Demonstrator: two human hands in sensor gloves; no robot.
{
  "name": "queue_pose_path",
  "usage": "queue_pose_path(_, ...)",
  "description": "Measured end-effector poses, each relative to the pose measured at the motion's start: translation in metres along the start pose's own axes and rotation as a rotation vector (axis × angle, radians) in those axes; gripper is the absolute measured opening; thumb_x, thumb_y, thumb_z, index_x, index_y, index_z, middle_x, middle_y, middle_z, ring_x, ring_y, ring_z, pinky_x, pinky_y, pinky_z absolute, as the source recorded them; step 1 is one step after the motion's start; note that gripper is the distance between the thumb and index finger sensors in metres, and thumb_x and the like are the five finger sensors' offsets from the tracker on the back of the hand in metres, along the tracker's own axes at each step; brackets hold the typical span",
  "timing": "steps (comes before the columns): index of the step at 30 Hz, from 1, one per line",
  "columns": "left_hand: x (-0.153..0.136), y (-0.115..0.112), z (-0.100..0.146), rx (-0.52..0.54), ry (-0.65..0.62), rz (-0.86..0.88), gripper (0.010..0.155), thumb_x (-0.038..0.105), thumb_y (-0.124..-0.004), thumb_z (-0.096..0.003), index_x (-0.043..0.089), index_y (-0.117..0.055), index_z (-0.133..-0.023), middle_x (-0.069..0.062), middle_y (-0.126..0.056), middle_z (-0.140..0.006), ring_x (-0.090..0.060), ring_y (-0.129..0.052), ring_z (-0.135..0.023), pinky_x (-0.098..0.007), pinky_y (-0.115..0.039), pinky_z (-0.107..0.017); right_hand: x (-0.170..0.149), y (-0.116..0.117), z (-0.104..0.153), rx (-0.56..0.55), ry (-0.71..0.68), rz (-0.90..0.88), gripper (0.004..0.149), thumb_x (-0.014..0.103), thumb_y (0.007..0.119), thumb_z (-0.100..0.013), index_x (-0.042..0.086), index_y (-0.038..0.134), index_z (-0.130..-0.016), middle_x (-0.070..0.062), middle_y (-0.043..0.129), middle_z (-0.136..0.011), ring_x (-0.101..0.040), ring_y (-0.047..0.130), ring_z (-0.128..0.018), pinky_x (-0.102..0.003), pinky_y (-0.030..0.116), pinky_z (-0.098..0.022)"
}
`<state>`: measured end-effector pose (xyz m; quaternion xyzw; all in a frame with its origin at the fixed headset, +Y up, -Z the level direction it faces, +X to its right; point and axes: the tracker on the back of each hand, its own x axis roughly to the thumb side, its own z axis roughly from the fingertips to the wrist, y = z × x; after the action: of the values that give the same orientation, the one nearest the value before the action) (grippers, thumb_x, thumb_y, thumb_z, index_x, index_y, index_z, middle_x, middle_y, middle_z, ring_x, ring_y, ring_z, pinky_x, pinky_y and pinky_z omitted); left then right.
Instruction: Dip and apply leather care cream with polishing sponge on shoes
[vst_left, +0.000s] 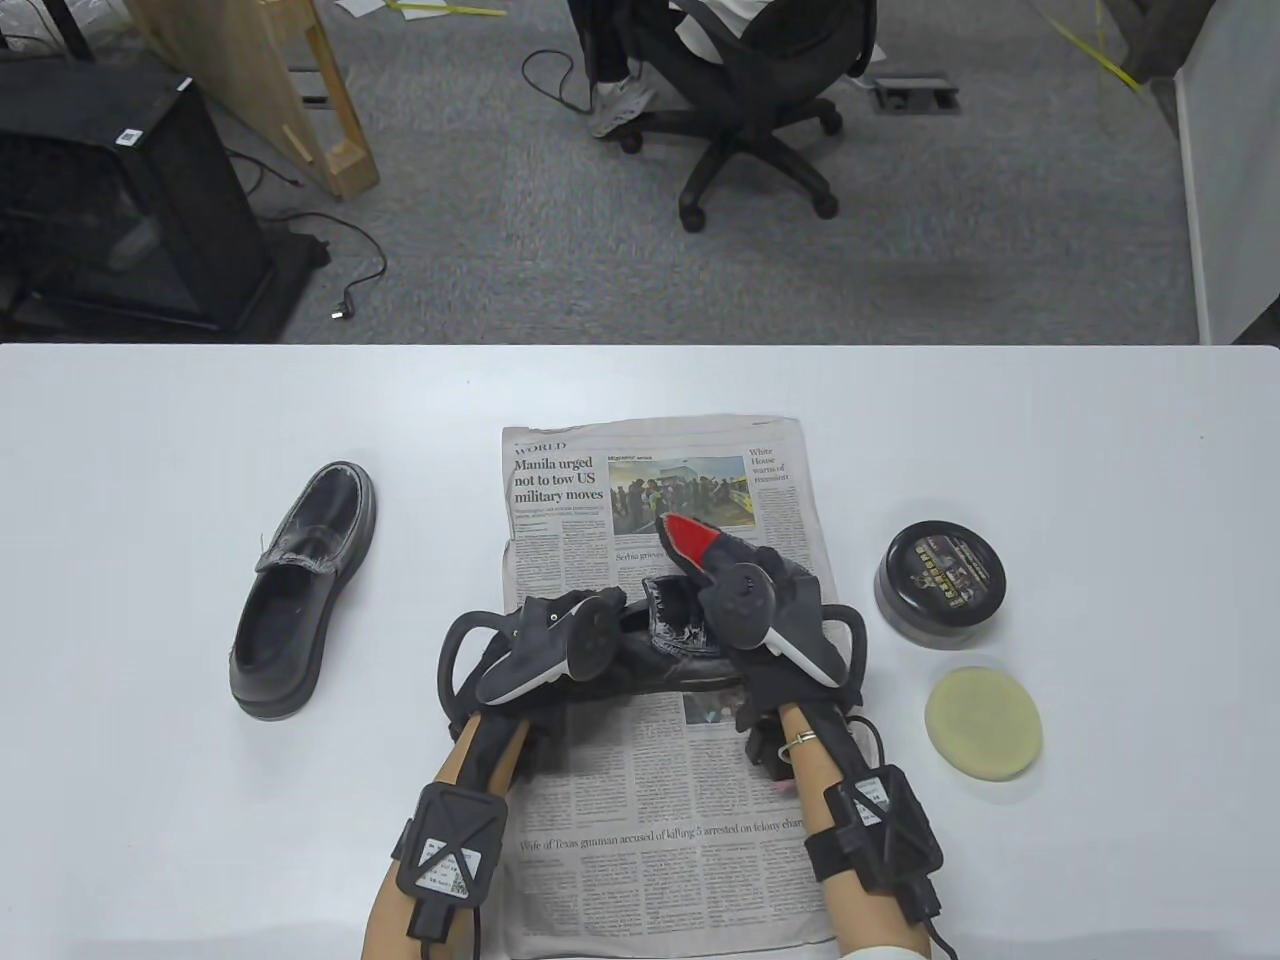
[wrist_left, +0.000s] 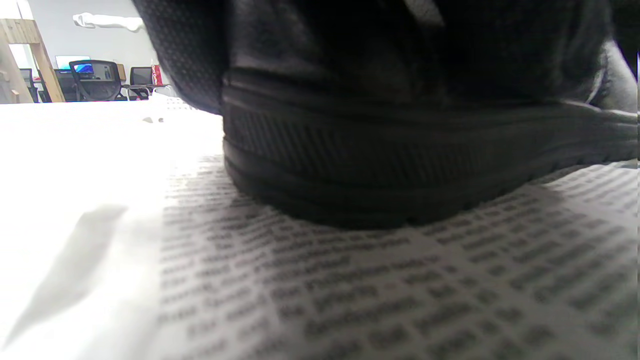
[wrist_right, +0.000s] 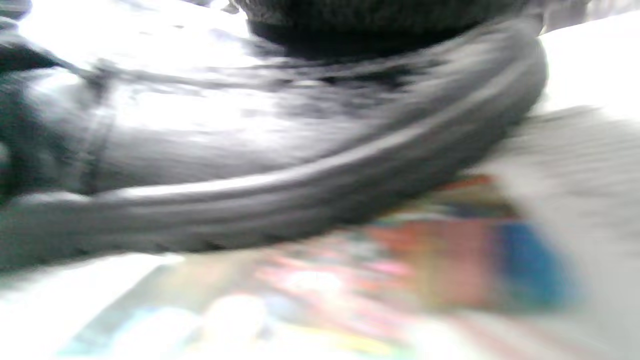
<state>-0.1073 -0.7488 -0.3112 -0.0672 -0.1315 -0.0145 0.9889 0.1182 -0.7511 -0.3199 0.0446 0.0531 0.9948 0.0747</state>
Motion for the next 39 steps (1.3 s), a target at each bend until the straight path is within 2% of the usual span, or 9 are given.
queue_pose_path(3,0.000,0.000,0.000,0.000,0.004,-0.003,0.087,0.066,-0.080,-0.0306,0.036,-0.059,-0.109,0.006,-0.081,-0.109,-0.020,-0.085,-0.095,-0.043,-0.078,-0.070,-0.012,0.004,0.019,-0.041,-0.032,0.062,0.054,0.039,0.045,-0.065,0.017,0.038,-0.114,-0.014,0.038,-0.118,-0.044,0.037,-0.108,-0.057,0.042,-0.072)
queue_pose_path(8,0.001,0.000,0.000,0.001,0.007,-0.007,0.086,0.065,-0.080,-0.0305,0.036,-0.060,-0.109,0.006,-0.081,-0.109,-0.022,-0.085,-0.095,-0.045,-0.078,-0.069,-0.008,0.009,0.050,-0.066,-0.117,0.144,0.054,0.038,0.047,-0.065,0.014,0.040,-0.113,-0.017,0.041,-0.115,-0.047,0.044,-0.105,-0.054,0.049,-0.072)
queue_pose_path(13,0.001,0.000,-0.001,-0.008,-0.013,0.006,0.085,0.064,-0.081,-0.0306,0.037,-0.060,-0.108,0.007,-0.080,-0.110,-0.022,-0.084,-0.098,-0.046,-0.076,-0.071,0.015,0.009,0.072,-0.063,-0.247,0.031,0.054,0.039,0.046,-0.065,0.012,0.043,-0.112,-0.019,0.049,-0.113,-0.047,0.054,-0.102,-0.052,0.057,-0.071)
queue_pose_path(18,0.001,0.000,-0.001,-0.009,-0.029,-0.003,0.084,0.063,-0.081,-0.0308,0.039,-0.059,-0.108,0.009,-0.079,-0.111,-0.021,-0.083,-0.099,-0.046,-0.076,-0.073,0.044,0.002,0.057,-0.048,-0.317,-0.217,0.054,0.039,0.044,-0.066,0.018,0.038,-0.115,-0.015,0.041,-0.118,-0.044,0.042,-0.108,-0.060,0.049,-0.074)
queue_pose_path(23,0.000,-0.001,-0.001,-0.005,-0.035,0.014,0.084,0.062,-0.082,-0.0312,0.039,-0.059,-0.109,0.008,-0.078,-0.112,-0.021,-0.082,-0.100,-0.047,-0.075,-0.073,0.055,-0.004,0.016,-0.021,-0.233,-0.155,0.053,0.041,0.043,-0.065,0.020,0.042,-0.114,-0.011,0.045,-0.119,-0.040,0.042,-0.110,-0.064,0.043,-0.072)
queue_pose_path(28,-0.001,-0.002,0.000,0.005,-0.027,0.030,0.086,0.063,-0.083,-0.0309,0.038,-0.059,-0.109,0.007,-0.079,-0.112,-0.022,-0.083,-0.098,-0.046,-0.076,-0.072,0.034,0.001,-0.008,-0.008,-0.067,-0.134,0.054,0.041,0.041,-0.066,0.018,0.042,-0.115,-0.013,0.046,-0.119,-0.042,0.042,-0.110,-0.063,0.037,-0.071)
queue_pose_path(31,-0.001,-0.001,0.001,0.009,-0.015,0.025,0.086,0.064,-0.082,-0.0306,0.037,-0.059,-0.109,0.007,-0.080,-0.110,-0.021,-0.085,-0.096,-0.045,-0.076,-0.070,0.014,0.001,-0.006,0.002,-0.011,-0.095,0.055,0.040,0.042,-0.066,0.017,0.041,-0.115,-0.013,0.043,-0.119,-0.042,0.038,-0.109,-0.061,0.033,-0.071)
queue_pose_path(34,0.000,0.000,0.001,0.006,-0.002,0.000,0.086,0.065,-0.081,-0.0308,0.036,-0.060,-0.109,0.005,-0.082,-0.109,-0.022,-0.086,-0.094,-0.044,-0.077,-0.069,-0.003,0.002,0.005,-0.016,0.006,-0.010,0.055,0.040,0.043,-0.065,0.017,0.038,-0.115,-0.014,0.038,-0.118,-0.043,0.035,-0.108,-0.058,0.039,-0.071)
queue_pose_path(39,0.001,0.000,0.000,0.006,0.002,-0.001,0.085,0.065,-0.081,-0.0304,0.035,-0.062,-0.108,0.004,-0.083,-0.108,-0.023,-0.086,-0.094,-0.045,-0.078,-0.068,-0.011,0.006,0.038,-0.050,-0.060,0.064,0.054,0.038,0.045,-0.065,0.015,0.038,-0.114,-0.017,0.037,-0.117,-0.047,0.039,-0.106,-0.055,0.047,-0.072)
